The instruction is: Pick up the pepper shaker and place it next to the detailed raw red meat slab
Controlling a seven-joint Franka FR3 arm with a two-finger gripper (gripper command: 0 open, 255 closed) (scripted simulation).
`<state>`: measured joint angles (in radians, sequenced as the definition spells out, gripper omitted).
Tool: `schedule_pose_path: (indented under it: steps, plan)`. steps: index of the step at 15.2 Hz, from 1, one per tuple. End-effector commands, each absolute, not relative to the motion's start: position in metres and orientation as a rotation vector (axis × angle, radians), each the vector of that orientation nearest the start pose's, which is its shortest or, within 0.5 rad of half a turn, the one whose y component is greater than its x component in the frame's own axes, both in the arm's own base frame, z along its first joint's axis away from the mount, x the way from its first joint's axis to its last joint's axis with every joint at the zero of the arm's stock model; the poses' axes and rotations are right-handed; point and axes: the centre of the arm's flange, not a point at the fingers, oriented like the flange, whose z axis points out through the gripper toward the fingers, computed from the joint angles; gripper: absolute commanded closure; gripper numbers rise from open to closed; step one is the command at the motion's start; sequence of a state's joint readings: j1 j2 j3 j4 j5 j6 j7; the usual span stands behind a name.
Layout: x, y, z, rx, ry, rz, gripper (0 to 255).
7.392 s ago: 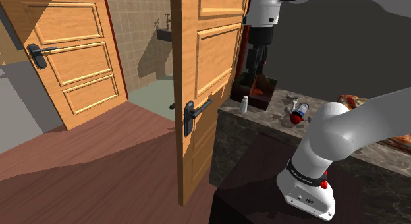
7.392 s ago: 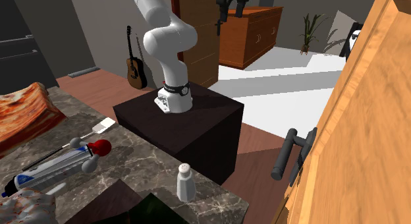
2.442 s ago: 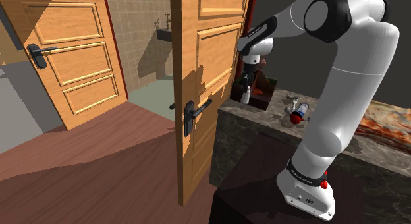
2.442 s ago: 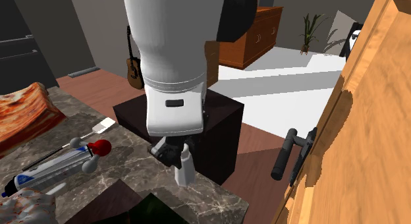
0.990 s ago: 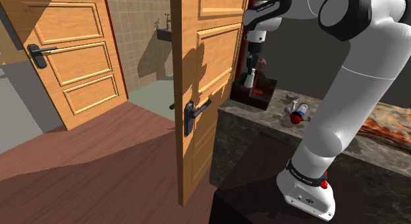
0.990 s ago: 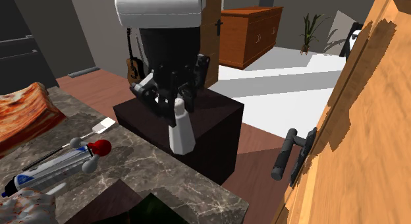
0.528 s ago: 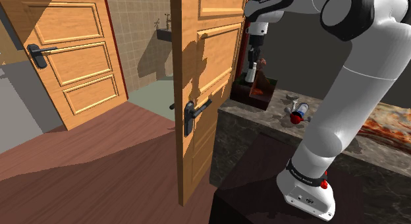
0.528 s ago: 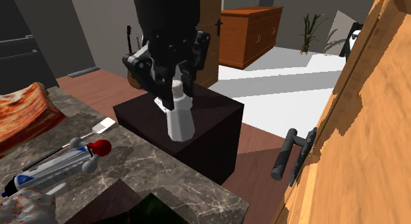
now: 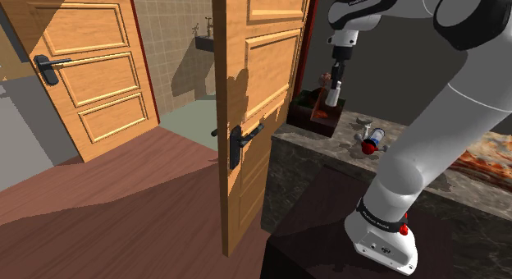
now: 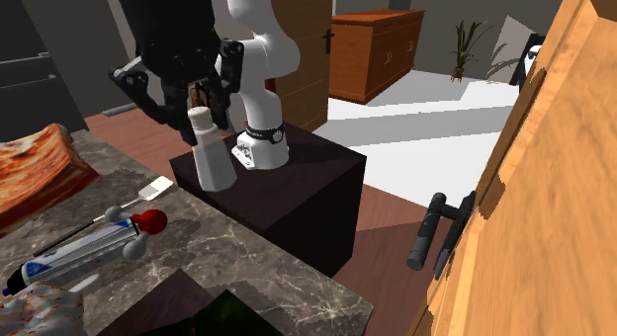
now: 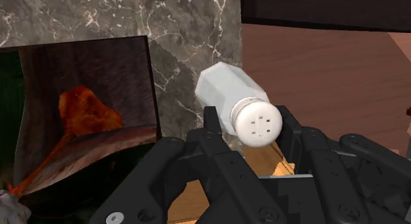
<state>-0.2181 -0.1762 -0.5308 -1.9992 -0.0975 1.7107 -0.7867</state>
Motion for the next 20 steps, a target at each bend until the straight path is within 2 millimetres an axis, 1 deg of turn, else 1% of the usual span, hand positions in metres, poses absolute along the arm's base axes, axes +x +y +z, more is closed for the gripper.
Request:
schedule_pose_path:
  steps: [1, 20]
  plan:
    - [0.326, -0.362, 0.516, -3.047, -0.110, 0.157, 255]
    - [0.087, -0.438, 0.516, -3.047, -0.110, 0.157, 255]
